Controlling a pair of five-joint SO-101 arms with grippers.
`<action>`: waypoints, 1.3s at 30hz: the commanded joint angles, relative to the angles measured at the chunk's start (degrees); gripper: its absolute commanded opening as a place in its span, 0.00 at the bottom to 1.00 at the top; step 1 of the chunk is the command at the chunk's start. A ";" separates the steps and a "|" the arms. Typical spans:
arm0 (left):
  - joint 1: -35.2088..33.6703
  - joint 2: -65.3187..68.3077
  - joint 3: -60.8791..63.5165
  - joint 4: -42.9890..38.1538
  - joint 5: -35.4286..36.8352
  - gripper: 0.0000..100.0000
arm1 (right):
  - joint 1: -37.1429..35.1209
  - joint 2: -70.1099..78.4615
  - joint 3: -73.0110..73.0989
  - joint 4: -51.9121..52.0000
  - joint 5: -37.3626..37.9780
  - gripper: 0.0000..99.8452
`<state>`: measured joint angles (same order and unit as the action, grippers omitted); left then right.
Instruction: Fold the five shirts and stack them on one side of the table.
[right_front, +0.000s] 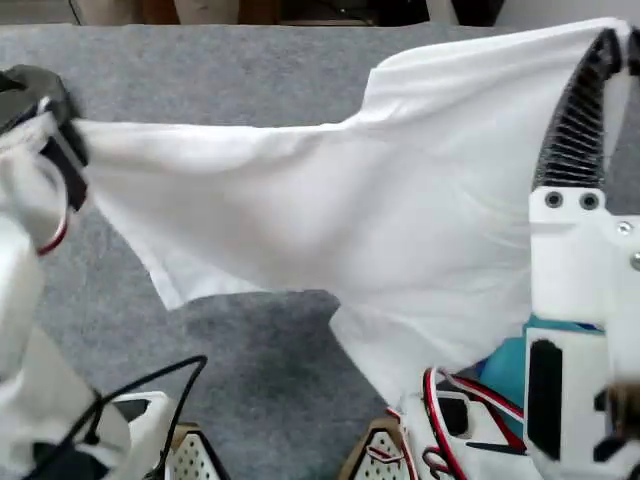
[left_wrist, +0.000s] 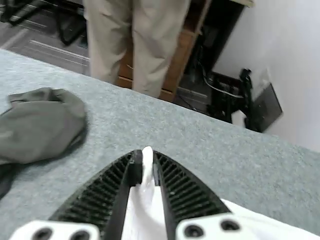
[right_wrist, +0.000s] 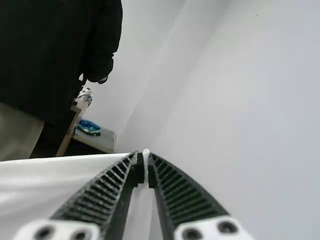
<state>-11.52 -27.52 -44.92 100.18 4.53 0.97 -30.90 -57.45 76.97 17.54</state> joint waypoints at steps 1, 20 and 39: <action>-3.78 -5.93 3.78 0.70 -0.53 0.02 | -0.66 0.40 -2.59 -3.69 2.73 0.00; -5.01 -24.22 21.45 -4.66 -5.27 0.02 | -3.30 -6.20 4.18 9.14 4.40 0.01; -4.92 -19.82 91.96 -74.64 -0.26 0.02 | -12.26 10.42 60.35 -37.63 4.40 0.01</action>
<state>-16.18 -49.67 40.97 38.99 2.77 -10.64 -25.80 2.77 45.41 22.02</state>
